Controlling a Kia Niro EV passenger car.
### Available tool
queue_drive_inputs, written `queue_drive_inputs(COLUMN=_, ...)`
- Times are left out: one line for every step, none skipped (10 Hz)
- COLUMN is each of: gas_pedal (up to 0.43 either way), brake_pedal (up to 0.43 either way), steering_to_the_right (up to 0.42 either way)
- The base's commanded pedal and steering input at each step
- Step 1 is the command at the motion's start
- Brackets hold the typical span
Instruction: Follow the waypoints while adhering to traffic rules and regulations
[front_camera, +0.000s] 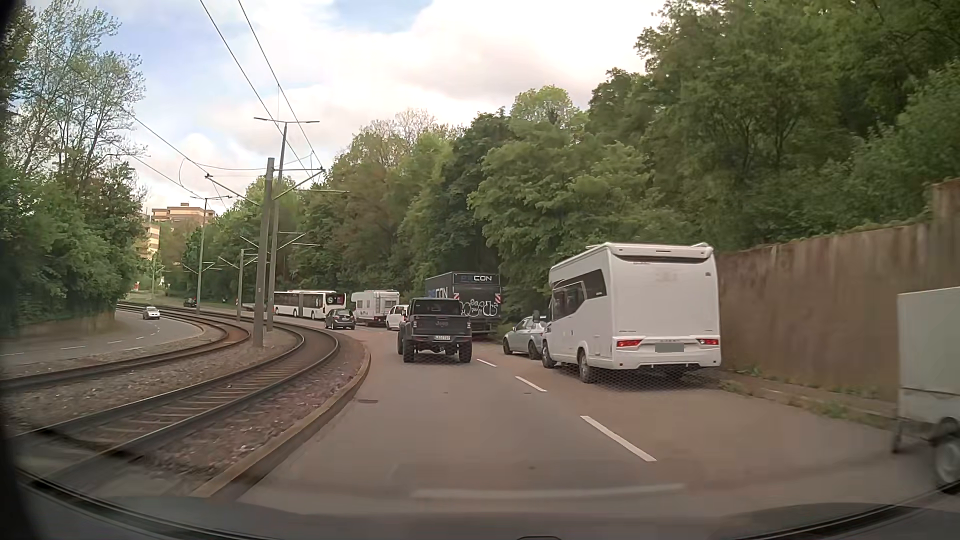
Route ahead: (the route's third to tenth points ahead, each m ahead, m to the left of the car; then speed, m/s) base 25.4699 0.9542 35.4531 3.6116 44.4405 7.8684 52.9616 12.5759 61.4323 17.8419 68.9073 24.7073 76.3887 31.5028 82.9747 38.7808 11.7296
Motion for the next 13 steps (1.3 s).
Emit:
queue_drive_inputs(gas_pedal=0.020, brake_pedal=0.000, steering_to_the_right=-0.045)
queue_drive_inputs(gas_pedal=0.020, brake_pedal=0.000, steering_to_the_right=-0.046)
queue_drive_inputs(gas_pedal=0.020, brake_pedal=0.000, steering_to_the_right=-0.046)
queue_drive_inputs(gas_pedal=0.020, brake_pedal=0.000, steering_to_the_right=-0.046)
queue_drive_inputs(gas_pedal=0.020, brake_pedal=0.000, steering_to_the_right=-0.046)
queue_drive_inputs(gas_pedal=0.020, brake_pedal=0.000, steering_to_the_right=-0.046)
queue_drive_inputs(gas_pedal=0.020, brake_pedal=0.000, steering_to_the_right=-0.046)
queue_drive_inputs(gas_pedal=0.020, brake_pedal=0.000, steering_to_the_right=-0.049)
queue_drive_inputs(gas_pedal=0.020, brake_pedal=0.000, steering_to_the_right=-0.049)
queue_drive_inputs(gas_pedal=0.020, brake_pedal=0.000, steering_to_the_right=-0.049)
queue_drive_inputs(gas_pedal=0.020, brake_pedal=0.000, steering_to_the_right=-0.049)
queue_drive_inputs(gas_pedal=0.020, brake_pedal=0.000, steering_to_the_right=-0.049)
queue_drive_inputs(gas_pedal=0.028, brake_pedal=0.000, steering_to_the_right=-0.049)
